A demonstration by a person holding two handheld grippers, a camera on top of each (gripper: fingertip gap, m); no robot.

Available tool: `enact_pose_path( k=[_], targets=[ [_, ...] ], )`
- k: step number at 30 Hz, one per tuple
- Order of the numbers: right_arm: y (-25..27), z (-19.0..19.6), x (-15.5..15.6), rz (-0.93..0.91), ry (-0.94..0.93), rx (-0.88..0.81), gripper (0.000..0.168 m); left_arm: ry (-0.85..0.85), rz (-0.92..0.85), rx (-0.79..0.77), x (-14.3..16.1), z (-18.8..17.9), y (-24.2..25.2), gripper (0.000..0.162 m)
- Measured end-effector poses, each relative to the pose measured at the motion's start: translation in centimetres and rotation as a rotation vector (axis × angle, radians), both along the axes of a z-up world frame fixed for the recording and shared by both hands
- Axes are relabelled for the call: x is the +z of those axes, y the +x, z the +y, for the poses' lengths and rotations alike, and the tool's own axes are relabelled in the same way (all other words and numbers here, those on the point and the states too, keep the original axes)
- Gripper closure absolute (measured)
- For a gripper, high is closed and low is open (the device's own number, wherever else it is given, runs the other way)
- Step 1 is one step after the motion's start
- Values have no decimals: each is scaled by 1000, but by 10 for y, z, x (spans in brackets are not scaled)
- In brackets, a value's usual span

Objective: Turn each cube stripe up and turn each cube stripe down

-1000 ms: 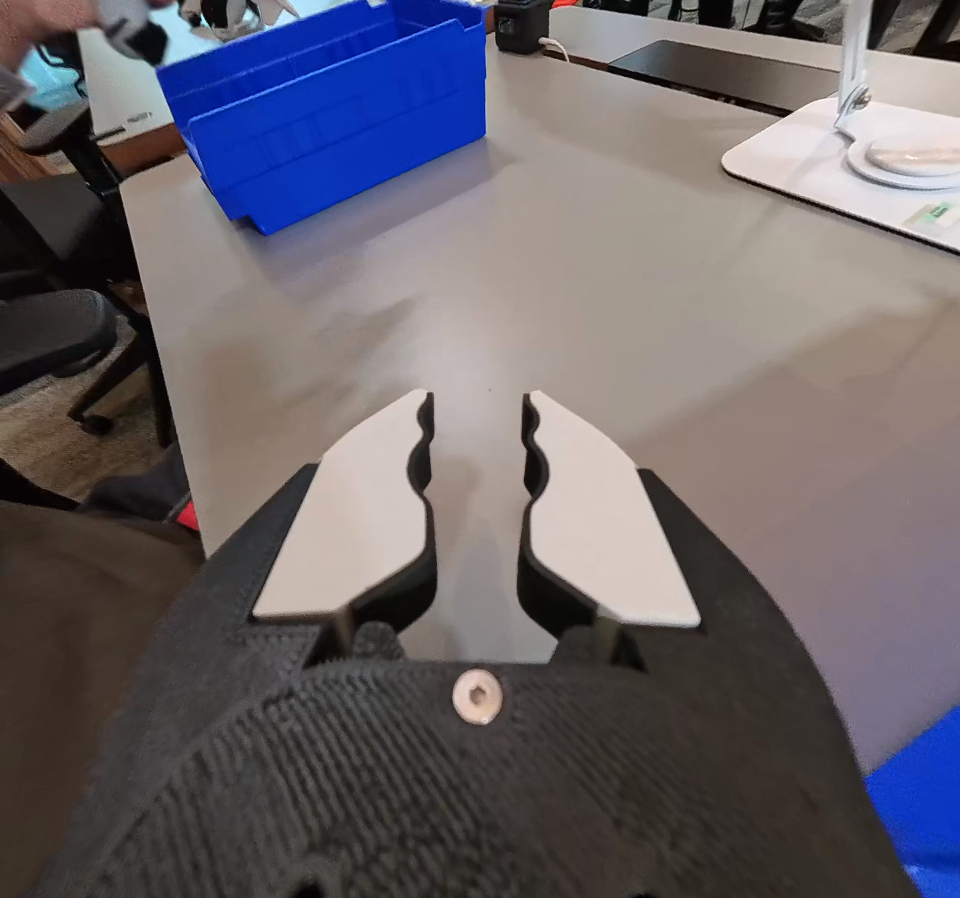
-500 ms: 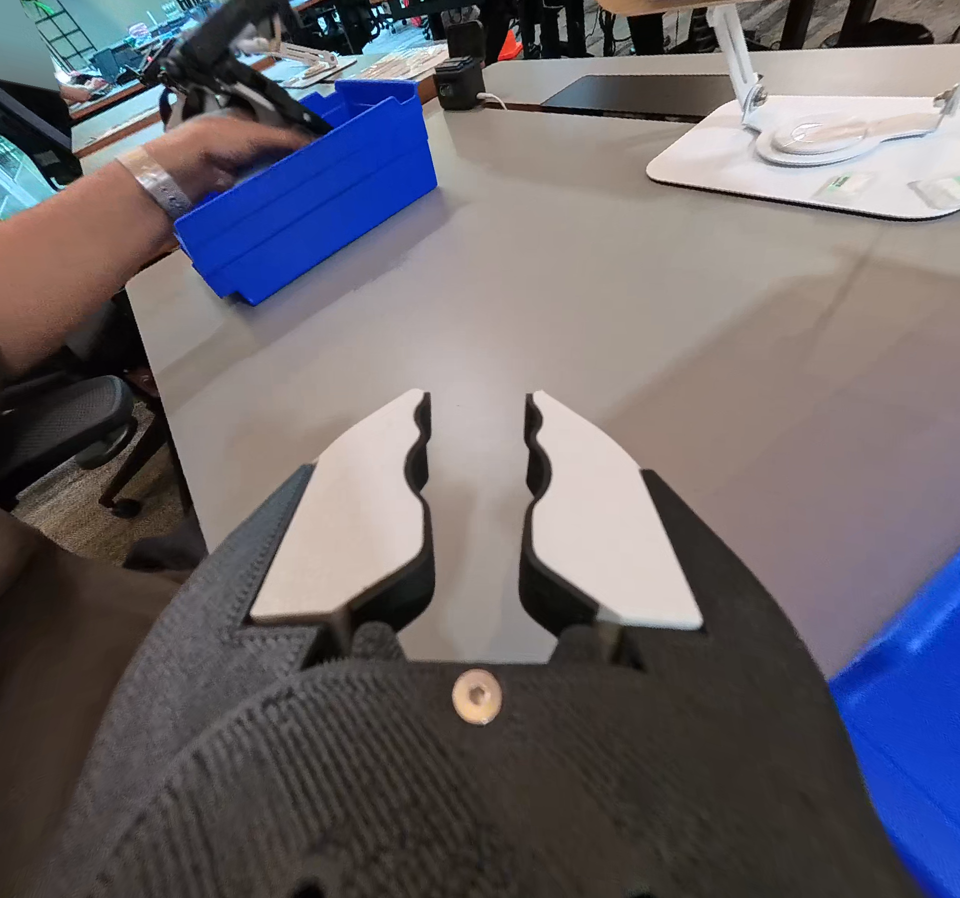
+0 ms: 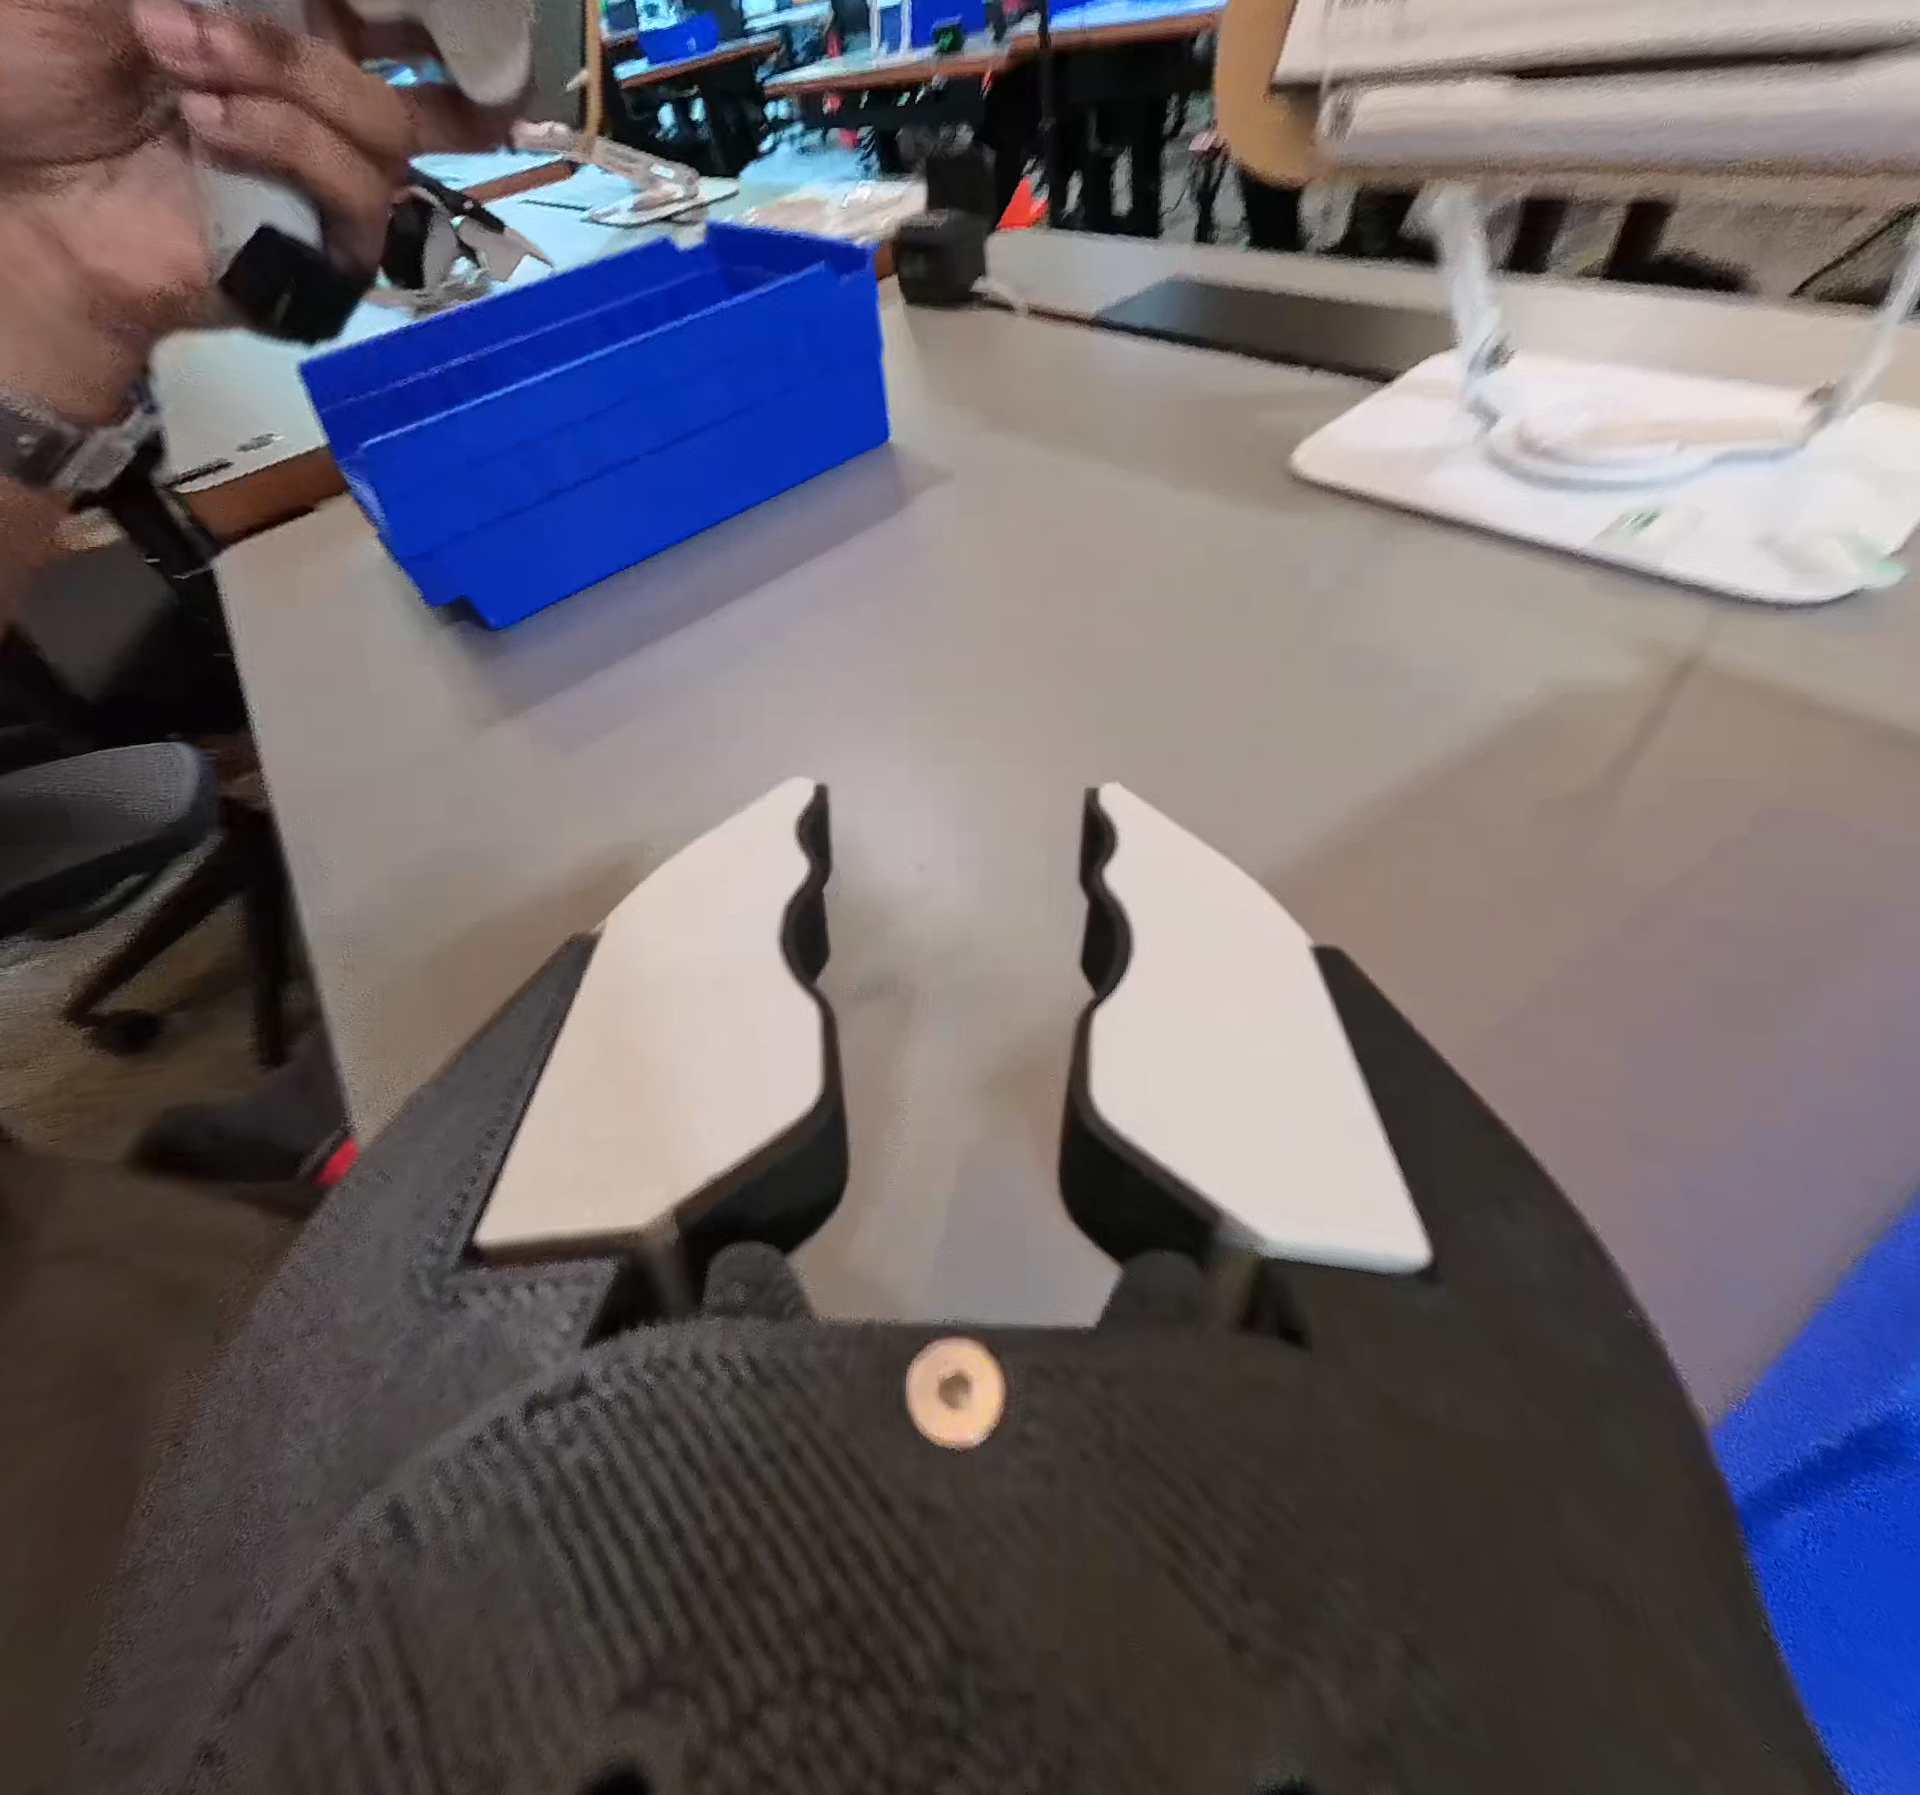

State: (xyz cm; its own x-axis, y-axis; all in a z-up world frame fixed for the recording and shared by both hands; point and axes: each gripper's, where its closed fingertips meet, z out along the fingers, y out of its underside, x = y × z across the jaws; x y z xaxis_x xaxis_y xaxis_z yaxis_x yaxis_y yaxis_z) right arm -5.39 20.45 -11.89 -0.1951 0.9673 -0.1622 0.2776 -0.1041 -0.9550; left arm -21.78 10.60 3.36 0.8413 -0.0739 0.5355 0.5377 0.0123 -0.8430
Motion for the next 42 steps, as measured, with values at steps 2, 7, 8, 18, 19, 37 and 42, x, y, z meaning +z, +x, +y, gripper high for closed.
enact_pose_path(
  k=[2, 7, 8, 18, 19, 37, 42],
  targets=[
    [3, 4, 13, 75, 72, -47, 111, 83, -166, -167, -5, 18, 32, 117],
    [16, -1, 54, 339, 211, -100, 112, 315, -637, -437, -28, 45, 81, 116],
    [19, -6, 60, 379, 237, -86, 114, 351, -698, -451, -35, 48, 86, 116],
    [24, -31, 65, 510, 487, -80, 115, 294, -911, -625, -68, 67, 159, 117],
    [24, -31, 65, 512, 488, -78, 114, 285, -924, -636, -71, 68, 162, 117],
    [22, -33, 60, 459, 366, 10, 123, 171, -965, -858, -86, 65, 196, 117],
    [24, -26, 64, 439, 281, -1, 123, 148, -896, -846, -90, 65, 198, 112]
  ],
)
